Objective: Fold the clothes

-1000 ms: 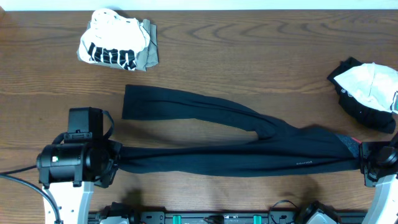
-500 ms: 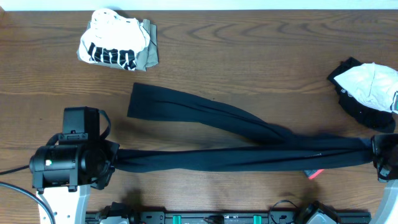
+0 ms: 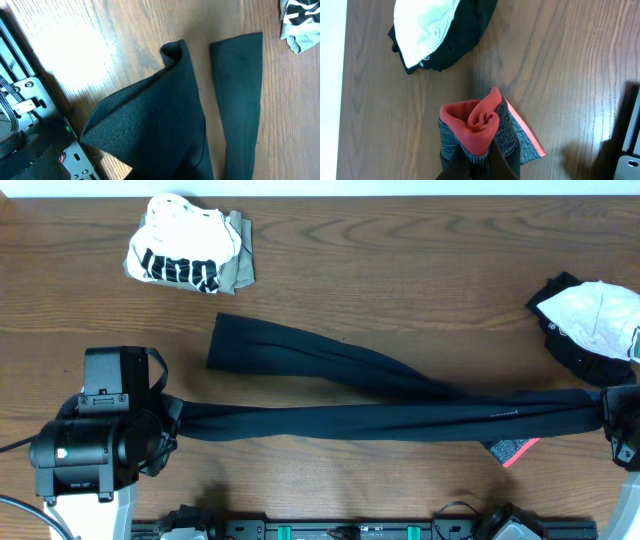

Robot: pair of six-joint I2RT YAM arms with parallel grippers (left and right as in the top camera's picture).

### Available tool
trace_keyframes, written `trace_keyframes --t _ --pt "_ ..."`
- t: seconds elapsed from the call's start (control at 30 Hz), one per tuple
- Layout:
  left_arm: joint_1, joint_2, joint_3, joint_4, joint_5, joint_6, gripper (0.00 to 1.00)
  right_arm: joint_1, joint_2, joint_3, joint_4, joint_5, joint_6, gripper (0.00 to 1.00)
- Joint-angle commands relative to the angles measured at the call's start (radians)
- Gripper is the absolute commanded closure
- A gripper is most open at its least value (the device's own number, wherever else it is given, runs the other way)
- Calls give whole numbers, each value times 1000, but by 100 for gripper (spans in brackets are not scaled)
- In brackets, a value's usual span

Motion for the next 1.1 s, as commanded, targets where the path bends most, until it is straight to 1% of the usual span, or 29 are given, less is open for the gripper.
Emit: trace_keyframes --t 0.0,0.1,0.13,0.2,0.27,0.5,0.6,0.7,0.8,1.07 --pt "3 10 18 0 -57 17 94 -10 -8 31 28 21 -13 98" --pt "3 10 18 5 -58 17 95 -10 -11 31 84 15 -15 97" --pt "3 10 18 6 -59 17 94 -10 -13 32 114 -7 -37 97" --pt "3 10 18 8 -67 18 94 -10 -13 32 197 -112 -154 97" --pt "3 10 18 8 -79 17 94 -10 -13 33 245 -214 -221 98" --pt "3 11 18 8 -83 17 94 -10 1 36 157 -210 -224 97" --pt "3 14 18 8 -83 18 94 -10 17 36 91 -150 -222 98" --pt "3 21 18 8 -83 18 94 -10 30 36 40 -37 -178 98" --pt "3 31 18 13 -83 18 94 -10 32 36 37 27 -174 97" --pt "3 124 19 31 -76 52 94 -10 32 36 24 41 -99 98"
